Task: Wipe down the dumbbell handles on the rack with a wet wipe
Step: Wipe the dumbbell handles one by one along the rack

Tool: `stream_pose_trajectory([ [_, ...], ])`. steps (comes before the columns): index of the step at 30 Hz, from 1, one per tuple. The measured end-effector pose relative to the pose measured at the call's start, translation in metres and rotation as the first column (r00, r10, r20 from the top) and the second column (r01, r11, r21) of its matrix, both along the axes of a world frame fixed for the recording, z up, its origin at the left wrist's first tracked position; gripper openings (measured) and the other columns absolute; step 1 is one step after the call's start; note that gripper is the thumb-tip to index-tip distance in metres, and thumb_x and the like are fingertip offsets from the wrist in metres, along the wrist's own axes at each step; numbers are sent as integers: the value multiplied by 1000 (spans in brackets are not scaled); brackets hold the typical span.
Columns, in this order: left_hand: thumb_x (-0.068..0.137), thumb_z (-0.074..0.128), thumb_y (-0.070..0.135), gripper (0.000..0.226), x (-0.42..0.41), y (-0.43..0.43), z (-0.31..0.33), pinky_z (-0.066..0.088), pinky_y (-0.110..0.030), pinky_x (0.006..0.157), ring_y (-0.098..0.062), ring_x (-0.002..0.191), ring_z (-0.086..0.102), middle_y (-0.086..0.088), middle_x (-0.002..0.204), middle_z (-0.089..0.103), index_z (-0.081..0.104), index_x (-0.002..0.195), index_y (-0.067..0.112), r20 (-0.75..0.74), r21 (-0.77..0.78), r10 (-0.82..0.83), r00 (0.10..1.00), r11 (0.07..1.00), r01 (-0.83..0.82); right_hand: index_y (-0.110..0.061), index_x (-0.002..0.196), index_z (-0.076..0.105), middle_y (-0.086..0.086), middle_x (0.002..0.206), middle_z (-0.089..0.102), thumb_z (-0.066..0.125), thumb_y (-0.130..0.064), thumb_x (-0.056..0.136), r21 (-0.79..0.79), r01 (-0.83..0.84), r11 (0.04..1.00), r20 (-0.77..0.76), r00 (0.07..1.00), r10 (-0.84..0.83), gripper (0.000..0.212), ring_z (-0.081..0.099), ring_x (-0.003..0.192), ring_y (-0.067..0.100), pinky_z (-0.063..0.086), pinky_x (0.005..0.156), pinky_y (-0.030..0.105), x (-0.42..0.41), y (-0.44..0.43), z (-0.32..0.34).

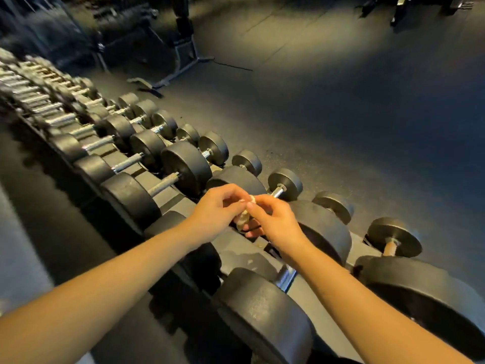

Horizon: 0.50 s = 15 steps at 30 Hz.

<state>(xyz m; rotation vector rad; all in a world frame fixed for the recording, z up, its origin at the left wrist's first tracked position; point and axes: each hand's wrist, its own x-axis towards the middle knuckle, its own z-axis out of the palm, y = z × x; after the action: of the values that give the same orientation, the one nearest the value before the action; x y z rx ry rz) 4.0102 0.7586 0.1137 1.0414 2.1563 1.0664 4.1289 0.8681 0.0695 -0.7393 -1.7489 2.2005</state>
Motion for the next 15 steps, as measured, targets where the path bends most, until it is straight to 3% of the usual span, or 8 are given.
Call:
stream_pose_trajectory([
  [2,100,60,9,18,-8,-11,12,53,-20,79,-7,93,68,5,100,71,70,108,22,74,-60,4,997,998,0,-12,111,71,13,96,76,63,-19,100,-126,-21,992,-12,1000,20,15,76,88,29,64,79,37,-11,-5,8],
  [4,100,56,5,29,-18,-24,20,54,-23,83,-11,98,69,-1,107,72,63,122,22,173,-121,48,984,992,-27,-12,108,73,12,95,77,66,-15,98,-152,-34,988,24,999,38,12,76,87,25,63,80,35,-24,-4,3],
  [6,102,55,10,32,-30,-41,22,49,-27,87,-12,97,68,0,107,72,57,130,25,4,-176,166,986,971,-163,-16,105,72,9,94,77,69,-15,96,-33,12,999,85,996,-9,9,76,86,20,63,80,35,-37,2,-12],
  [8,104,53,19,26,-44,-63,15,47,-32,90,-11,101,64,8,110,68,60,128,27,-306,-196,306,901,906,-374,-24,99,67,4,89,74,71,-19,95,164,54,985,123,990,-74,8,74,83,17,63,79,35,-46,7,-27],
  [9,104,54,22,23,-49,-72,10,47,-34,91,-12,103,61,8,112,66,63,125,25,-387,-185,375,842,864,-469,-25,97,65,1,86,72,70,-21,95,250,36,968,125,990,-69,7,72,82,14,61,78,32,-51,6,-35],
  [11,104,54,26,20,-57,-86,-9,45,-36,93,-17,110,59,5,114,62,67,119,21,-398,-187,485,779,788,-587,-26,96,67,-6,85,70,70,-22,96,365,-77,928,136,990,29,5,68,82,8,55,75,23,-61,-4,-45],
  [13,105,52,32,22,-59,-87,-29,44,-38,97,-21,115,57,1,118,62,67,118,21,-298,-233,579,759,727,-646,-24,103,71,-8,94,70,70,-20,95,383,-223,896,157,972,174,8,66,86,4,51,78,16,-77,-20,-57],
  [15,105,50,35,26,-56,-85,-45,45,-42,100,-23,116,55,0,121,62,65,122,22,-329,-242,604,726,689,-683,-19,115,73,-7,104,69,69,-17,96,362,-397,843,204,917,344,19,63,92,3,51,85,19,-95,-35,-68],
])
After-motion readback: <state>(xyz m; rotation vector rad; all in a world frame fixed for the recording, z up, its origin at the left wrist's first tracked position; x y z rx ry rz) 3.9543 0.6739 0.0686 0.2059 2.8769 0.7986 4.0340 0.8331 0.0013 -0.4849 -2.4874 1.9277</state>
